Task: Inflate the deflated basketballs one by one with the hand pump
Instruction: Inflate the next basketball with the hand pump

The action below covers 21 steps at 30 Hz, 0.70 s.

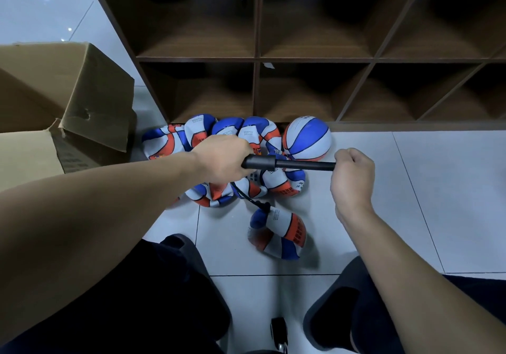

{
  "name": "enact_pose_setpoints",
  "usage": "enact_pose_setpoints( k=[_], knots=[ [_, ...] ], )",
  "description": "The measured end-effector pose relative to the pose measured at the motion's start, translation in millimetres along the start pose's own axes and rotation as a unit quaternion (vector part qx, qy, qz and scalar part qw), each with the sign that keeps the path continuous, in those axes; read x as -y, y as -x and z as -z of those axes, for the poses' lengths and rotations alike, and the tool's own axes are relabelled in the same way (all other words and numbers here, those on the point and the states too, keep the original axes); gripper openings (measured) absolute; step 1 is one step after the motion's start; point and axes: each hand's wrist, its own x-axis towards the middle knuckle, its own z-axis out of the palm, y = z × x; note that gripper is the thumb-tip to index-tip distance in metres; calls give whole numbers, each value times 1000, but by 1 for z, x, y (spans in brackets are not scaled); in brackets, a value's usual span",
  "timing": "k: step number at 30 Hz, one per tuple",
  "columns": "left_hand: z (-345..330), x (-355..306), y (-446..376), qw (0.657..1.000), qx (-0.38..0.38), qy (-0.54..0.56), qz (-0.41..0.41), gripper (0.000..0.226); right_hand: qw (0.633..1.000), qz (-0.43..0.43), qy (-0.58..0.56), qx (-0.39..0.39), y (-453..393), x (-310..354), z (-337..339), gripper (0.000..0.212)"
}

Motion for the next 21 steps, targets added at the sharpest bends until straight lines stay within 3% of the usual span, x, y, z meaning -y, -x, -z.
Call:
enact_pose_setpoints(
  k=[5, 21],
  knots=[
    [6, -20, 1, 1000, 4, -8, 3, 23, 999, 24, 41, -15, 21, 2, -22, 33],
    [8, -30, 3, 999, -16, -32, -15, 11, 997, 39, 54, 49, 44, 10, -47, 31]
  ],
)
